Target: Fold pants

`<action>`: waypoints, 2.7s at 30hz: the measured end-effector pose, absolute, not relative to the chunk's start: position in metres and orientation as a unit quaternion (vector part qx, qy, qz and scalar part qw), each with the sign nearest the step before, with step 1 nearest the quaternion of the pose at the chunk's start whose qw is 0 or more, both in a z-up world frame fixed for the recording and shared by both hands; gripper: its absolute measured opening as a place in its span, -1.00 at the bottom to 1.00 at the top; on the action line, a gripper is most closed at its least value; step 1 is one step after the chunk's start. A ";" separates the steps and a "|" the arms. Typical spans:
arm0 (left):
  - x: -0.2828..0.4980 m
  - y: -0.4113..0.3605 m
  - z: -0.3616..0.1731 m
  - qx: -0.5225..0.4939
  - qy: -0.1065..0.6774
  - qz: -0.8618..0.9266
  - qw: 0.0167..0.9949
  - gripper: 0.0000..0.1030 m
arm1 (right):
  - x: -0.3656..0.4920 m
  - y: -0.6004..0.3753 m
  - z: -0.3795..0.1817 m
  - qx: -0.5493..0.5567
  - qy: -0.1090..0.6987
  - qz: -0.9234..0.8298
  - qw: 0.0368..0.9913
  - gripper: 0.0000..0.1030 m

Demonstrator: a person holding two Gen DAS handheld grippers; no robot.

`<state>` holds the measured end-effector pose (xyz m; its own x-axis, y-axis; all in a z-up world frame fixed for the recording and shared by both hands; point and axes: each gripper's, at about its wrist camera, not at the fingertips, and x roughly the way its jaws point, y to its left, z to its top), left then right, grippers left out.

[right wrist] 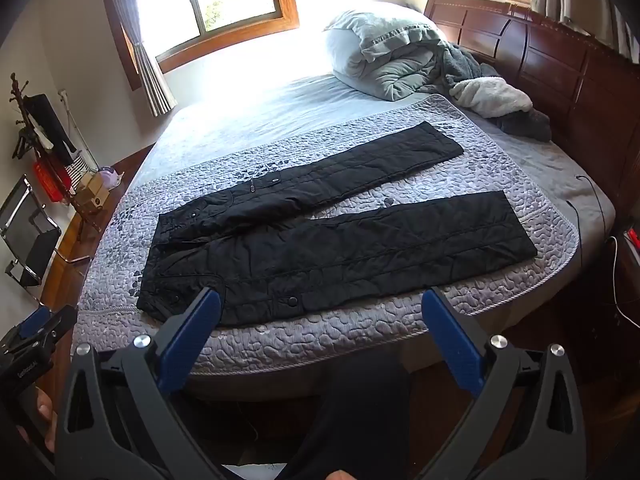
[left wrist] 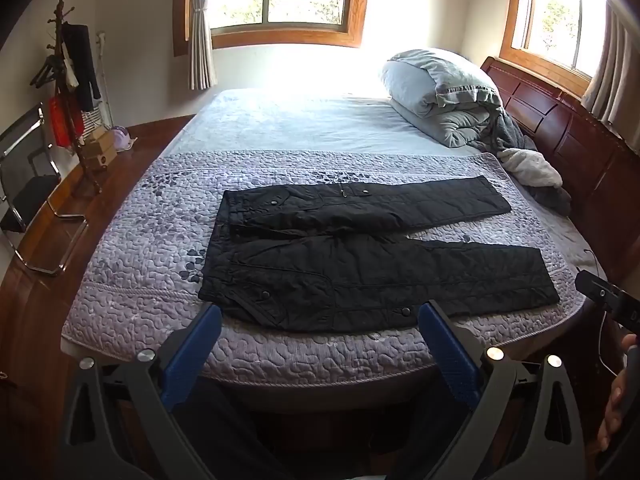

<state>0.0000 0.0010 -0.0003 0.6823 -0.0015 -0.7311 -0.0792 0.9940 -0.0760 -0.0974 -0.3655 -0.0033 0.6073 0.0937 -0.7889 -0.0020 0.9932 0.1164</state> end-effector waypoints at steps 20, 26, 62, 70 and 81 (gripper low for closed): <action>-0.002 0.002 -0.001 -0.049 0.397 0.024 0.916 0.93 | -0.096 -0.361 -0.002 0.048 0.442 0.029 0.895 0.95; -0.001 0.003 -0.003 -0.049 0.397 0.023 0.916 0.93 | -0.094 -0.361 -0.001 0.048 0.444 0.029 0.894 0.95; 0.066 0.128 -0.129 -0.186 0.460 -0.016 0.868 0.93 | -0.057 -0.384 -0.069 0.076 0.470 0.036 0.879 0.95; 0.118 0.221 -0.242 -0.343 0.548 0.009 0.762 0.93 | -0.028 -0.397 -0.127 0.135 0.517 0.059 0.843 0.95; 0.155 0.208 -0.311 -0.421 0.567 0.012 0.708 0.07 | -0.007 -0.422 -0.164 0.152 0.533 0.051 0.831 0.95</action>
